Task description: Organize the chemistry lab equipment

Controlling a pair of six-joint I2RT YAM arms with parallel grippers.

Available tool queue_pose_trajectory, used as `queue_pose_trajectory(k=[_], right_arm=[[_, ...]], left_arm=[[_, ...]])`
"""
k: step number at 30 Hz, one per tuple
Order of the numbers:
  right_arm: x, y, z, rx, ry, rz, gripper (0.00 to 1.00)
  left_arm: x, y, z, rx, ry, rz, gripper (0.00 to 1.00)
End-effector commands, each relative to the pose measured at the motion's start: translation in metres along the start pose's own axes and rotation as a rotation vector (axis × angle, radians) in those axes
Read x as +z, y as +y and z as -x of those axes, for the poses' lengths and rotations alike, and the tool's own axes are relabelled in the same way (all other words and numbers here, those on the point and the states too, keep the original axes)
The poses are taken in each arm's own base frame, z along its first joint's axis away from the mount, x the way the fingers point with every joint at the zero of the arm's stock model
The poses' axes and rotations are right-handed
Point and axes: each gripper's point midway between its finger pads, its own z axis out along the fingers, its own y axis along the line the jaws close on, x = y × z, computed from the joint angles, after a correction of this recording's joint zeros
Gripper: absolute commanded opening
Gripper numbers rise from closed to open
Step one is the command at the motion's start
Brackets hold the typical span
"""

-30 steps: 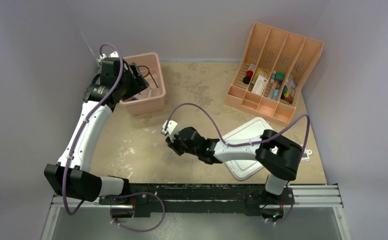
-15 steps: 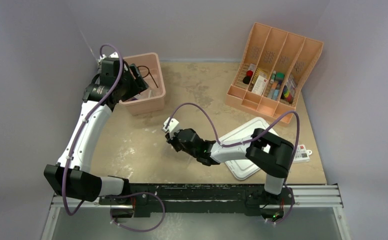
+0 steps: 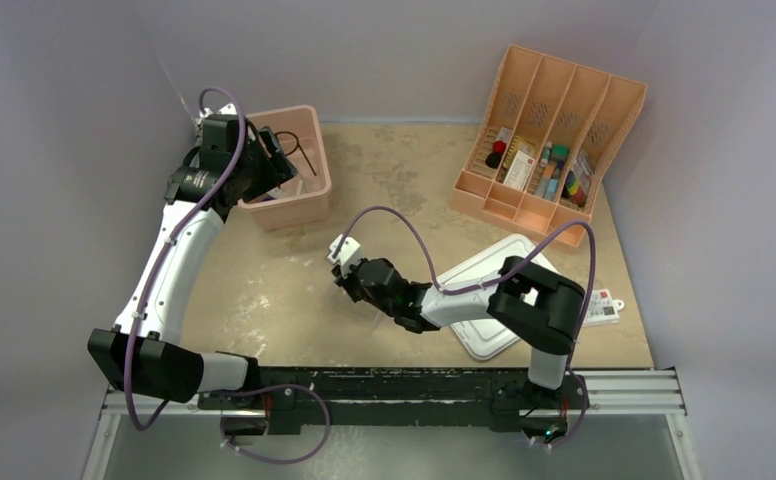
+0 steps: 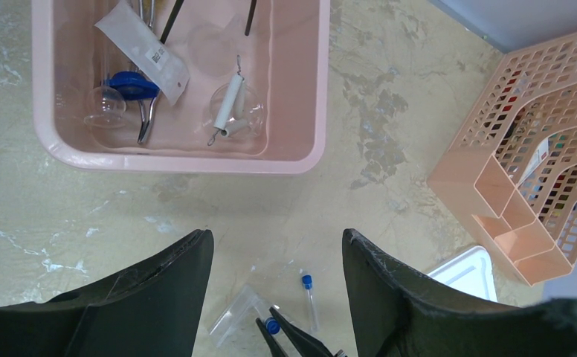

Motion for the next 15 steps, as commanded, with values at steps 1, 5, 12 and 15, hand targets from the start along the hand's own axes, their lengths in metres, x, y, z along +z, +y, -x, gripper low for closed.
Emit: queue_pose_trajectory(k=[1, 5, 12, 15], right_arm=[[-0.002, 0.004, -0.002, -0.015, -0.005, 0.022, 0.18], [-0.004, 0.009, 0.003, 0.002, 0.003, 0.043, 0.25], [-0.01, 0.016, 0.014, 0.093, 0.041, 0.073, 0.48], [-0.016, 0.013, 0.026, 0.114, 0.025, 0.062, 0.57]], left_arm=[[-0.008, -0.01, 0.021, -0.002, -0.068, -0.029, 0.63], [-0.007, -0.01, 0.021, -0.006, -0.068, -0.029, 0.63], [-0.006, -0.012, 0.022, -0.008, -0.073, -0.043, 0.65], [-0.005, -0.013, 0.022, -0.009, -0.076, -0.049, 0.65]])
